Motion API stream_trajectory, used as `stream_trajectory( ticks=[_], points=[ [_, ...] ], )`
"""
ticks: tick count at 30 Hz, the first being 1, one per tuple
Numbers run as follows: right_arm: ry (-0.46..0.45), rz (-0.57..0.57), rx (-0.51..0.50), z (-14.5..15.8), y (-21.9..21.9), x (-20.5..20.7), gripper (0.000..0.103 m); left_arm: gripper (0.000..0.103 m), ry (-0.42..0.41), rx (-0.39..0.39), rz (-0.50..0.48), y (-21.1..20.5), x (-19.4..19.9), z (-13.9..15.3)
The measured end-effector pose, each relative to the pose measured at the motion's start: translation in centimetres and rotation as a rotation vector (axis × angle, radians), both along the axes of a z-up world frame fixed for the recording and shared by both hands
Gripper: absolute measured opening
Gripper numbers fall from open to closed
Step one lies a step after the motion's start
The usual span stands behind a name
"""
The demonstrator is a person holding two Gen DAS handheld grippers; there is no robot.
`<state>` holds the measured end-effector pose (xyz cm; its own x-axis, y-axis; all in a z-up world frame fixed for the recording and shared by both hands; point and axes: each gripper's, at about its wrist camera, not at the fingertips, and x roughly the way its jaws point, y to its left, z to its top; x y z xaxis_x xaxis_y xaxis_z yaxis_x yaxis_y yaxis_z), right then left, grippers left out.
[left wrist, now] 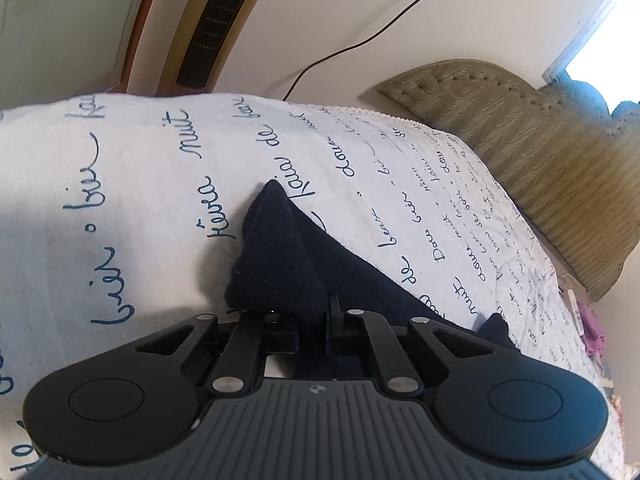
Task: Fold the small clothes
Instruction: 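Lift the navy sleeve off the bed with the left gripper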
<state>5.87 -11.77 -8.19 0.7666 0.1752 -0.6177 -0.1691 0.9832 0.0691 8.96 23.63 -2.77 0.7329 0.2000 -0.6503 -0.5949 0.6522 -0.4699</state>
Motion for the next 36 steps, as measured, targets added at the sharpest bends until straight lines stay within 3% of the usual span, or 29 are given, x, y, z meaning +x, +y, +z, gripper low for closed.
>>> stream_trajectory(
  ticks=[6, 15, 18, 20, 23, 26, 30, 33, 36],
  points=[
    [0.000, 0.000, 0.000, 0.0, 0.0, 0.0, 0.103, 0.007, 0.012, 0.091, -0.023, -1.3, 0.0, 1.1],
    [0.003, 0.000, -0.001, 0.1, 0.0, 0.0, 0.103, 0.007, -0.006, 0.300, -0.052, -2.7, -0.2, 4.3],
    [0.059, 0.046, -0.019, 0.9, -0.2, 0.1, 0.103, 0.007, -0.013, 0.386, -0.054, -3.0, 0.3, 5.8],
    [0.079, 0.071, 0.023, 1.5, -1.0, 0.2, 0.103, 0.007, -0.017, 0.438, -0.050, -3.2, 0.9, 6.9],
    [0.014, 0.050, 0.135, 3.0, -3.0, -0.8, 0.103, 0.007, -0.023, 0.506, -0.028, -3.2, 1.9, 8.6],
    [-0.053, 0.022, 0.152, 4.1, -4.4, -1.3, 0.103, 0.007, -0.024, 0.552, -0.011, -3.5, 2.9, 10.3],
    [0.033, 0.012, 0.109, 4.0, -5.1, 0.1, 0.103, 0.007, -0.052, 0.619, -0.095, -6.8, 3.2, 11.6],
    [-0.071, -0.097, 0.066, 5.0, -5.7, -0.8, 0.103, 0.008, -0.092, 0.697, -0.180, -10.4, 3.0, 11.6],
    [-0.137, -0.085, 0.048, 6.0, -6.5, -1.3, 0.103, 0.008, -0.122, 0.688, -0.267, -13.3, 2.7, 11.1]
  ],
)
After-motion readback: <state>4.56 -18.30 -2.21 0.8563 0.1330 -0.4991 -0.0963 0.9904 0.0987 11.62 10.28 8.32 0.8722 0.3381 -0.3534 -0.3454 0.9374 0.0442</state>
